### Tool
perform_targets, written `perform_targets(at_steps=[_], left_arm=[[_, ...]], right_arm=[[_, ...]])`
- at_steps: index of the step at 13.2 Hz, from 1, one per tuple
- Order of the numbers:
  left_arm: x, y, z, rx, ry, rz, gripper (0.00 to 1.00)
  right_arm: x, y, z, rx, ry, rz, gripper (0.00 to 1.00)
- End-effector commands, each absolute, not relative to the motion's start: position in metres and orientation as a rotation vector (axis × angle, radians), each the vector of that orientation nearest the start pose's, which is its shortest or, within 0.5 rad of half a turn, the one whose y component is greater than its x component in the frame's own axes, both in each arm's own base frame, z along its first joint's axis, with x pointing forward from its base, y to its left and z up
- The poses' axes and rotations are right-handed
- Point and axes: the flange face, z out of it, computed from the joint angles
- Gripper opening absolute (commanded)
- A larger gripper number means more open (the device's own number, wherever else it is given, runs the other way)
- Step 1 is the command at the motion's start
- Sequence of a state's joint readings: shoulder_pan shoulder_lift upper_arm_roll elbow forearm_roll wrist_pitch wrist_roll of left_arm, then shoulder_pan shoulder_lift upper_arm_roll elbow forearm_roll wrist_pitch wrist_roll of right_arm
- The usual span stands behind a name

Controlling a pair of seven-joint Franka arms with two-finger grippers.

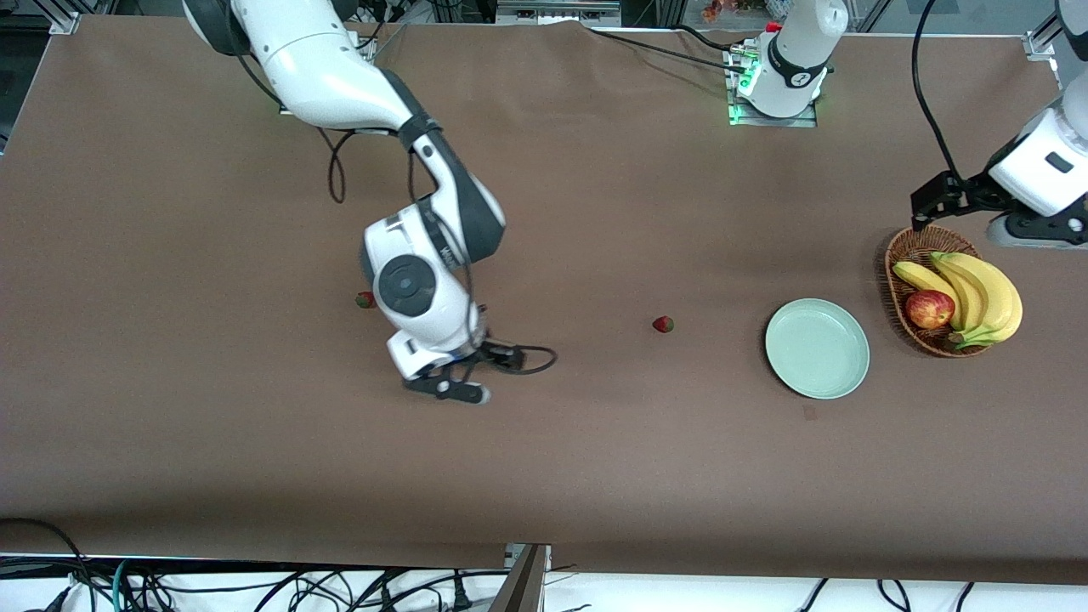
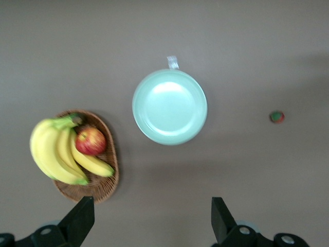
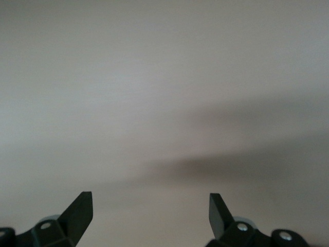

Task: Collect all strawberries into plate
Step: 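Grasp the strawberry with the left gripper while the right gripper grasps another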

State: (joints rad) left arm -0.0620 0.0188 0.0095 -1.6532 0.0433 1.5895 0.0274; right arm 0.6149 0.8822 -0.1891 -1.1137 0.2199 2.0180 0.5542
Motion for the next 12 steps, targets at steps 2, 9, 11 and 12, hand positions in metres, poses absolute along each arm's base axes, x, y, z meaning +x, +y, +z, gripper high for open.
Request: perform_targets(at_steps=[2, 9, 11, 12], left_arm=[[0.578, -0.095, 0.494, -3.198, 0.279, 0.457, 1.00], [0.621, -0.189, 0.325, -3.442, 0.505, 0.487, 1.00], [0.624, -0.231, 0.297, -3.348, 0.631, 0.297, 1.00], [0.624, -0.249, 0.282, -3.302, 0.693, 0.230, 1.00]], right_arm=[[0.658, 0.279, 0.261, -3.190, 0.019, 0.163, 1.00], [0.577, 0.242, 0.230, -3.074, 0.161, 0.420, 0.93], [0.561, 0.251, 0.206, -3.075, 0.157, 0.361, 0.88], [0.551, 0.256, 0.195, -3.074, 0.150, 0.332, 0.86]])
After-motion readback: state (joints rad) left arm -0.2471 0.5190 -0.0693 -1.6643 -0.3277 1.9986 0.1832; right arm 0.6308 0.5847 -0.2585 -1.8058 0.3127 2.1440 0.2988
